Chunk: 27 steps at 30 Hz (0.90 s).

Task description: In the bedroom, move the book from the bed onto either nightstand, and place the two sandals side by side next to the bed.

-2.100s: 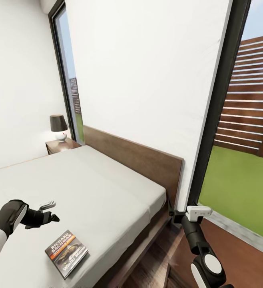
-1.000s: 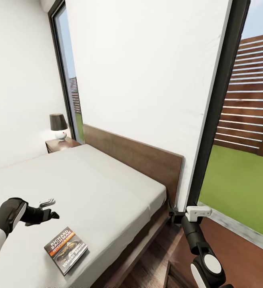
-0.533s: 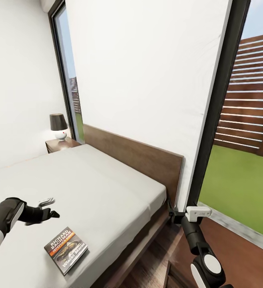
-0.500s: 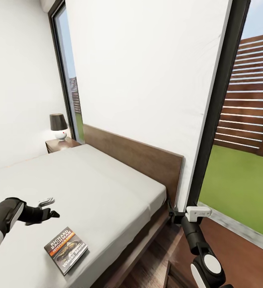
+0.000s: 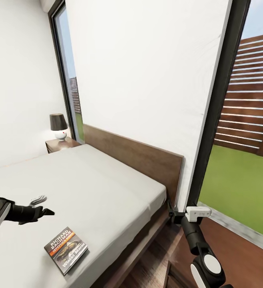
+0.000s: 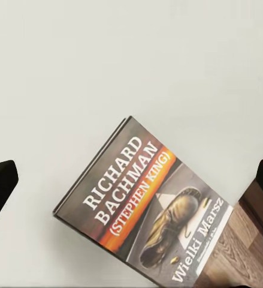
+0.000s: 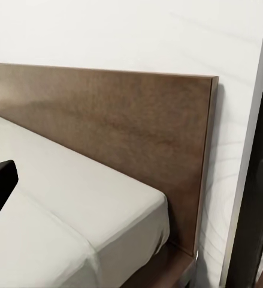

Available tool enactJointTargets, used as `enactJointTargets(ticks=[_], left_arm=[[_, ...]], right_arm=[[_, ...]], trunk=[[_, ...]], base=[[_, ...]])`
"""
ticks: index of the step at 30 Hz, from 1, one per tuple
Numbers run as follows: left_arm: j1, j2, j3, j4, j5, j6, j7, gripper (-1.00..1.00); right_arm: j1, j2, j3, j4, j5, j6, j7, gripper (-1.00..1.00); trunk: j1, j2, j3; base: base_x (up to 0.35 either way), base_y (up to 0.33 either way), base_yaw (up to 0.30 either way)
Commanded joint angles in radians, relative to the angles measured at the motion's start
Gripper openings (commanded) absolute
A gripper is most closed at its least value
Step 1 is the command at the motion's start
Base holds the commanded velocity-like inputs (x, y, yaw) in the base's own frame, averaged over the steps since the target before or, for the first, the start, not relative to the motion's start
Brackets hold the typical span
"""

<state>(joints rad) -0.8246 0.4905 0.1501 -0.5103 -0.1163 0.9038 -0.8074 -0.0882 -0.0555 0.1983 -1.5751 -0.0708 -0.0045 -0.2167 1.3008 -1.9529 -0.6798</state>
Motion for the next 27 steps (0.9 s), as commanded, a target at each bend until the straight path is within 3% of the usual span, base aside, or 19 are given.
enactJointTargets(ticks=[1, 27], left_arm=[[-0.001, 0.004, 0.006, -0.001, -0.01, 0.006, -0.014, 1.0], [0.001, 0.055, 0.007, -0.028, -0.011, 0.015, -0.031, 1.0]], right_arm=[[-0.001, -0.001, 0.003, -0.001, -0.007, 0.0, -0.007, 1.0], [-0.001, 0.0, 0.005, 0.0, -0.007, 0.0, -0.007, 1.0]], trunk=[[0.0, 0.0, -0.001], [0.0, 0.0, -0.001]], base=[[0.0, 0.0, 0.0], [0.0, 0.0, 0.0]])
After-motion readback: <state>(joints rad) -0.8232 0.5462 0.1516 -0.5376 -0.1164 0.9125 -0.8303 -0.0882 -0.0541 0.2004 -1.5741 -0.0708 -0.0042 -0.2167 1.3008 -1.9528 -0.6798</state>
